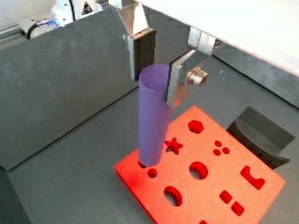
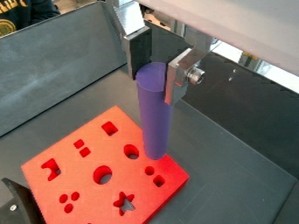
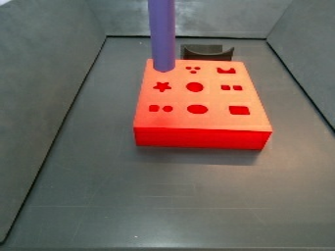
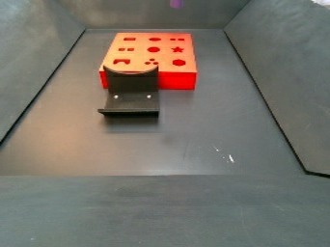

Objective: Insert the round object.

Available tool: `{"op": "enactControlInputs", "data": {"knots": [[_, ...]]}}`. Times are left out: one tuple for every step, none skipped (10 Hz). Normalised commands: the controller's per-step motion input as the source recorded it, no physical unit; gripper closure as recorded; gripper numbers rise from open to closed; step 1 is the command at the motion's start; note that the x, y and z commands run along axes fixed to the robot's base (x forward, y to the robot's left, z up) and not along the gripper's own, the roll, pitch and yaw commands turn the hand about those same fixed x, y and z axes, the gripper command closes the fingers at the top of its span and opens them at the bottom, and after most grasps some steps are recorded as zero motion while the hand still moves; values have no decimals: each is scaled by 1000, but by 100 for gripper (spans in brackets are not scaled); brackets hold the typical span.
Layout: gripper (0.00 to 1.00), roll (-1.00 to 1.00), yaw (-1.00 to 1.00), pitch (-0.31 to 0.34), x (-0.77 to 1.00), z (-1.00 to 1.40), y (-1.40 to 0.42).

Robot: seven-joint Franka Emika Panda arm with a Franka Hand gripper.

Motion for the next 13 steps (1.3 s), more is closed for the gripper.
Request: {"op": "enactControlInputs", "data": {"knots": [[100,0,0,-84,-54,-86,-37],[100,86,14,-73,360,-237,229],[100,120,169,-60,729,-234,423],[100,106,163,-40,789,-257,423],[100,106,131,-27,863,-251,409],[100,111,77,-10,954,-189,380],[100,81,0,0,1000,-197,343],[100,96,0,-4,1000,-257,331],[100,100,0,-27,1000,-291,286],[100,97,0,-34,1000,-277,240],[100,111,0,-30,1000,-269,194],[100,77,0,0,837,-251,54],[100,0,0,0,49,0,0]]}}
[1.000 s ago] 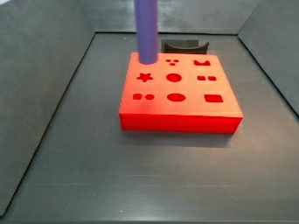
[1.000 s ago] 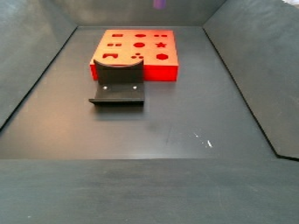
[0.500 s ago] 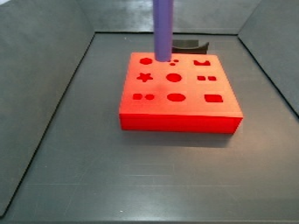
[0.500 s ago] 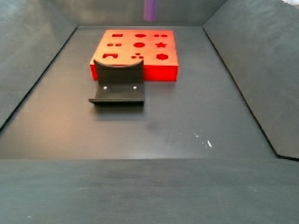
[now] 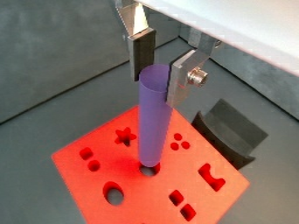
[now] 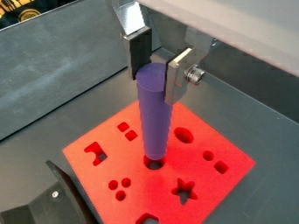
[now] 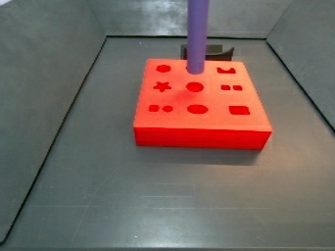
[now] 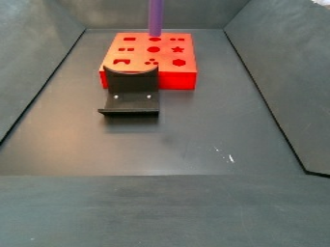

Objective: Insert the round object.

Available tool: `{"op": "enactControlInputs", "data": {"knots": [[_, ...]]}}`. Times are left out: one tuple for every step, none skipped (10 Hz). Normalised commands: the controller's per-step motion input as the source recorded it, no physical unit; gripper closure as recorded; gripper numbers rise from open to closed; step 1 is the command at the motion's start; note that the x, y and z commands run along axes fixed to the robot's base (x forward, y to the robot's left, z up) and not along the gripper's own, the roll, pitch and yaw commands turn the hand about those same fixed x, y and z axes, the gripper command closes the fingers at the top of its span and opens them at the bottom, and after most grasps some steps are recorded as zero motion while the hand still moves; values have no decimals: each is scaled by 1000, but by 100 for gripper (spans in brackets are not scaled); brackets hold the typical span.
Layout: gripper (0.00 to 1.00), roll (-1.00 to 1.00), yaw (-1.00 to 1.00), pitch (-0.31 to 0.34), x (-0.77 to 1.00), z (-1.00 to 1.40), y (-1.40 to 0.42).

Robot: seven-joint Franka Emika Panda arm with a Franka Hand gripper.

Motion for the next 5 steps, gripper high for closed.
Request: {"op": "enactControlInputs", "data": {"knots": [[100,31,0,0,0,-46,0],[100,57,0,27,380,-409,0],[100,104,0,21,403,-474,89],[100,26,-83,23,0,-286,74],[100,9,-80,0,-9,-180,77]]}}
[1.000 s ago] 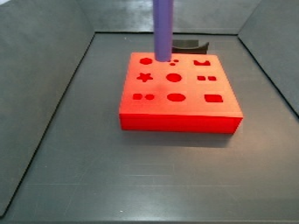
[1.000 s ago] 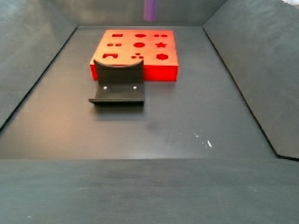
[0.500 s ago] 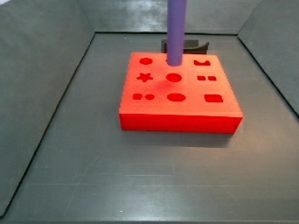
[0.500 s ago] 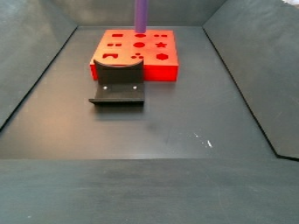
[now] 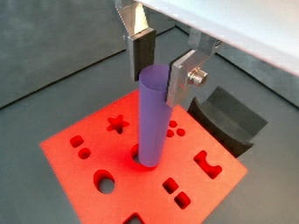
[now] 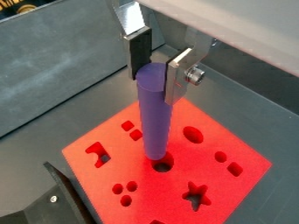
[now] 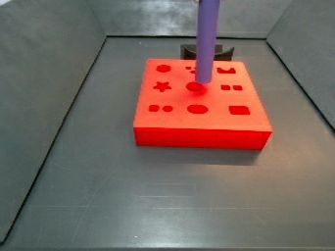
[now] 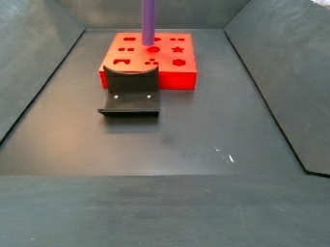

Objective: Insert the round object.

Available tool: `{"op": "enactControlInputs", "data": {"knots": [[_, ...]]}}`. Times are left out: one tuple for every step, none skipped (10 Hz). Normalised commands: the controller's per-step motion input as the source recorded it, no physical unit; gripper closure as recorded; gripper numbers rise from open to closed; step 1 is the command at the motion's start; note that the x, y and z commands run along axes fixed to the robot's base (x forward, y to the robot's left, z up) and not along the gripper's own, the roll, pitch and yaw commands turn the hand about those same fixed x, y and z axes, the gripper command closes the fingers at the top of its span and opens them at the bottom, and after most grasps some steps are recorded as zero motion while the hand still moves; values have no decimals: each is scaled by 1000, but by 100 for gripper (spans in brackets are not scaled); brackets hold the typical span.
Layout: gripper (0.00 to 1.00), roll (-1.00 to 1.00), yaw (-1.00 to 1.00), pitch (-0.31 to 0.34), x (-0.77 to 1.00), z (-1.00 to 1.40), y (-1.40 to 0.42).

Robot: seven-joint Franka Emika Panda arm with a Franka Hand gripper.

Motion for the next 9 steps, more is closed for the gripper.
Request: {"op": "enactControlInputs", "data": {"knots": [[100,0,-80,0,-11,-140,46],[100,23,-169,0,-229,-91,0],[100,0,-117,0,-100,-83,0],[100,0,-9,0,0,-86,-14],[100,0,0,0,0,-117,0],[100,6,-6,0,0,-151,0],[100,57,-11,0,0,-200,-6],[100,64,-3,0,0,-189,-69],[100,60,0,0,0,-209,-46]]}}
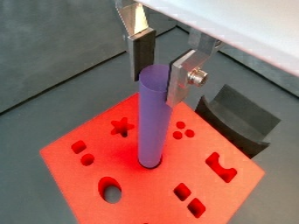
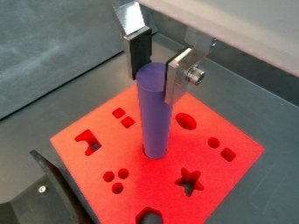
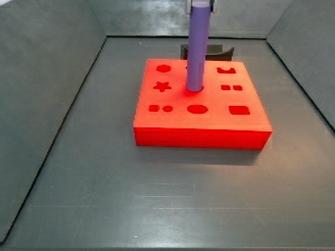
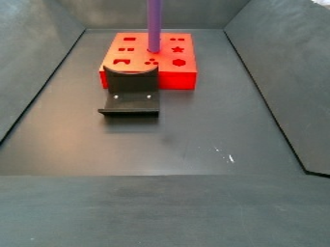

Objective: Insert the round object.

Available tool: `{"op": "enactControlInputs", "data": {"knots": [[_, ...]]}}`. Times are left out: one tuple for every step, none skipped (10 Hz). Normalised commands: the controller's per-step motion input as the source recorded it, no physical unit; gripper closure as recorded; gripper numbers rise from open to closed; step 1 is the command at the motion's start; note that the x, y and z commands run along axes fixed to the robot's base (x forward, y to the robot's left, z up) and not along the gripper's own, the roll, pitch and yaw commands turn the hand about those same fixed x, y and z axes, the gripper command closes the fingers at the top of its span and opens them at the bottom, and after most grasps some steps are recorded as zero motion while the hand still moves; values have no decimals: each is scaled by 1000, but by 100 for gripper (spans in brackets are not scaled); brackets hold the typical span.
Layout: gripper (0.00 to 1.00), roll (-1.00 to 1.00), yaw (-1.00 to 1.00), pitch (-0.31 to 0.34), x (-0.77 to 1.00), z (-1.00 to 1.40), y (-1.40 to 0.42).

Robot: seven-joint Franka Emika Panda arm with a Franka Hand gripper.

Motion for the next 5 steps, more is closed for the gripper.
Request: {"op": "enactControlInputs", "data": {"knots": [[100,81,0,0,0,-240,-37],[100,116,0,0,31,-317,-20],[100,216,-49,0,46,-414,-34],[100,263,-103,0,114,-500,-57],[100,243,-166,26,191,-566,-69]]}}
